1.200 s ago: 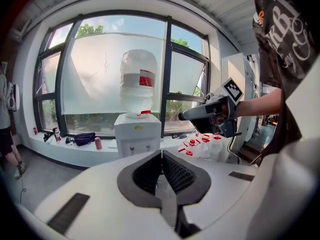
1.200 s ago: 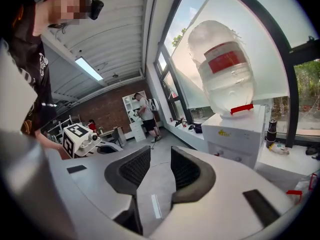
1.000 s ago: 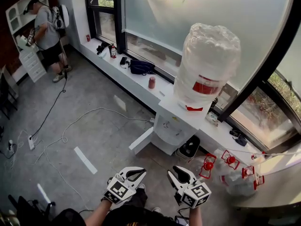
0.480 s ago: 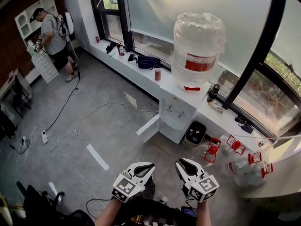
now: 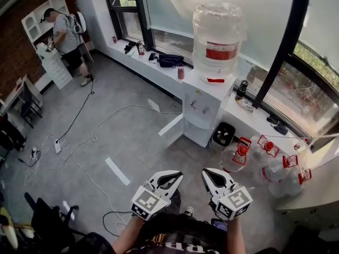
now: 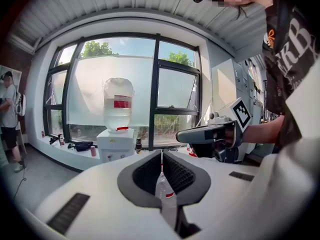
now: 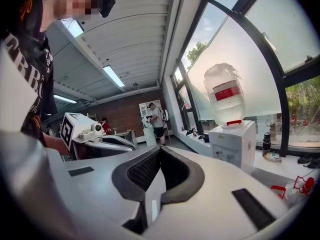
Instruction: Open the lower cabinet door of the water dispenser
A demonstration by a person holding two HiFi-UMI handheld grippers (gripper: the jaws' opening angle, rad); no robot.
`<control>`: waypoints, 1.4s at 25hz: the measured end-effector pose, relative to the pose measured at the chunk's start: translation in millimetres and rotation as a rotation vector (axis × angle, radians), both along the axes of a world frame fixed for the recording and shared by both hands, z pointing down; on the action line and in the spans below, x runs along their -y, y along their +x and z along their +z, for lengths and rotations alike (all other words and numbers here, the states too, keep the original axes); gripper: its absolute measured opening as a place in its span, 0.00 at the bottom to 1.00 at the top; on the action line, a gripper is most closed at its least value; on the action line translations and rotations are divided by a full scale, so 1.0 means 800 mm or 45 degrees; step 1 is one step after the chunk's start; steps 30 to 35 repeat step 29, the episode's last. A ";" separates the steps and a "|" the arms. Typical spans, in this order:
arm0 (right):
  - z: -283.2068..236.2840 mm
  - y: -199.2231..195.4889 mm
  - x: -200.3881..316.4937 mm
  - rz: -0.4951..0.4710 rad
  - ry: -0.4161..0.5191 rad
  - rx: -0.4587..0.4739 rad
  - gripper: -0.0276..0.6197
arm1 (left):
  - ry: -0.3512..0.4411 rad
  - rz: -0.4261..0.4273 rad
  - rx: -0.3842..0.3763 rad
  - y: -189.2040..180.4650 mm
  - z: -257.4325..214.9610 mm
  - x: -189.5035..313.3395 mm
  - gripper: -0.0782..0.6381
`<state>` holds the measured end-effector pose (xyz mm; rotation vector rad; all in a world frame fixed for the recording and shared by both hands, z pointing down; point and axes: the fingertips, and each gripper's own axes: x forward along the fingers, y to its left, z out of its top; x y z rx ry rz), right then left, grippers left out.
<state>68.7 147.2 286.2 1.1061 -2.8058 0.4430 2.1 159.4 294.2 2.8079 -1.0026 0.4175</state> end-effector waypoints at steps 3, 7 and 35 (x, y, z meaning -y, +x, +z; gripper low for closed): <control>-0.001 -0.004 -0.021 -0.043 0.026 -0.026 0.07 | 0.011 0.009 -0.004 0.007 -0.005 -0.019 0.13; -0.009 -0.008 -0.044 -0.061 0.057 -0.055 0.07 | 0.024 0.015 -0.024 0.014 -0.015 -0.040 0.13; -0.018 0.022 -0.066 -0.053 0.093 -0.088 0.06 | 0.055 0.069 -0.001 0.053 -0.023 -0.071 0.13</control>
